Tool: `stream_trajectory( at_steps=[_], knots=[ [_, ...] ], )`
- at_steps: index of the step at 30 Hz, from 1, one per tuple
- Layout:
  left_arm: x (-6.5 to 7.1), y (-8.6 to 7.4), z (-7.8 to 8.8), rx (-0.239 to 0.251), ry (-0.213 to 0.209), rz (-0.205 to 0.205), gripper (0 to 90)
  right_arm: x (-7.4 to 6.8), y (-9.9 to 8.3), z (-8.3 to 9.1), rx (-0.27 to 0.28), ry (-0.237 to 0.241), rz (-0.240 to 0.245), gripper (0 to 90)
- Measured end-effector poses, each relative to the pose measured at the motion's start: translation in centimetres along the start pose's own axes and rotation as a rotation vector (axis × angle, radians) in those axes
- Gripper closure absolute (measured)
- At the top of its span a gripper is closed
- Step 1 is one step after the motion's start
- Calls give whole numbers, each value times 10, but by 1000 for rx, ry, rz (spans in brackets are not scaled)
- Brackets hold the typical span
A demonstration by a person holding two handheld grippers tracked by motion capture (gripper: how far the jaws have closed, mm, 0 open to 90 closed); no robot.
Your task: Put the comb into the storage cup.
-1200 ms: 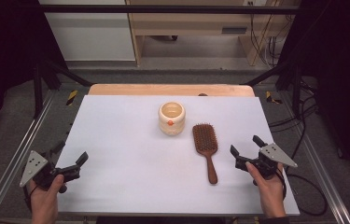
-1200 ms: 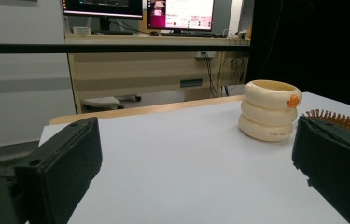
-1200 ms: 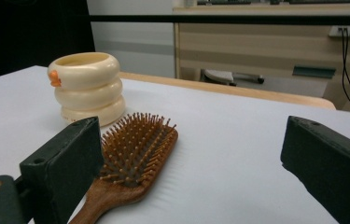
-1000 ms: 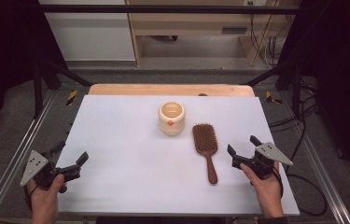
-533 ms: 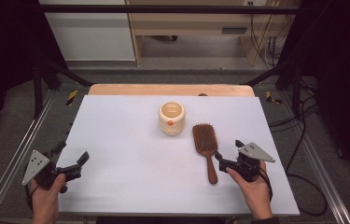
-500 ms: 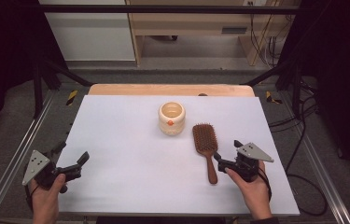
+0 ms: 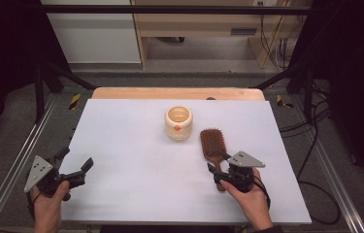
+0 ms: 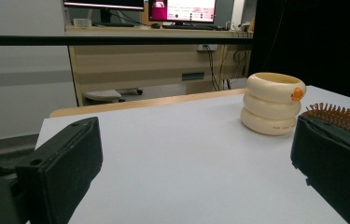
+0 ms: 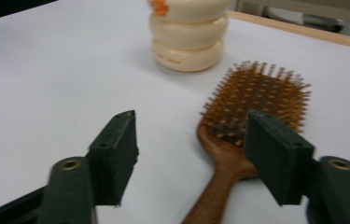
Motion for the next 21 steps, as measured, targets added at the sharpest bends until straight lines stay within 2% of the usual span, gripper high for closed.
stream_trajectory(
  at_steps=[1, 2, 3, 4, 6, 7, 8, 12, 14, 17, 21],
  knots=[
    [0, 0, 0, 0, 1, 0, 22, -3, 0, -1, -6, 19, 8, 380],
    [0, 0, 0, 0, 1, 0, 22, -3, 0, -1, -6, 19, 8, 380],
    [0, 0, 0, 0, 2, 0, 22, -7, -1, -4, -22, 31, 25, 440],
    [0, 0, 0, 0, 2, 1, 22, -7, -1, -4, -22, 31, 25, 440],
    [0, 0, 0, -2, 2, 0, 23, -13, -4, -8, -51, 57, 35, 551],
    [0, -1, 0, -3, 1, -2, 23, -13, -4, -8, -51, 57, 35, 551],
    [1, -1, 0, -3, 1, -3, 23, -18, -8, -12, -77, 90, 44, 613],
    [2, -1, -1, -5, -1, -11, 23, -20, -13, -16, -127, 93, 69, 698],
    [3, -1, -1, -5, -1, -10, 23, -19, -17, -16, -148, 98, 65, 750],
    [2, -1, -1, -8, 3, -13, 24, -16, -23, -17, -178, 81, 59, 809],
    [1, -1, -1, -7, 5, -10, 24, -17, -27, -18, -215, 91, 51, 862]
  ],
)
Point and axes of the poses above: each handheld gripper's, and its own axes: z roughly backward along the jaws, y roughly out of its top, x roughly to its right, the point moved 7 cm from there along -z, roughly forward along the jaws, and after that the axes turned 14 degrees about y, right-handed, at the moved point
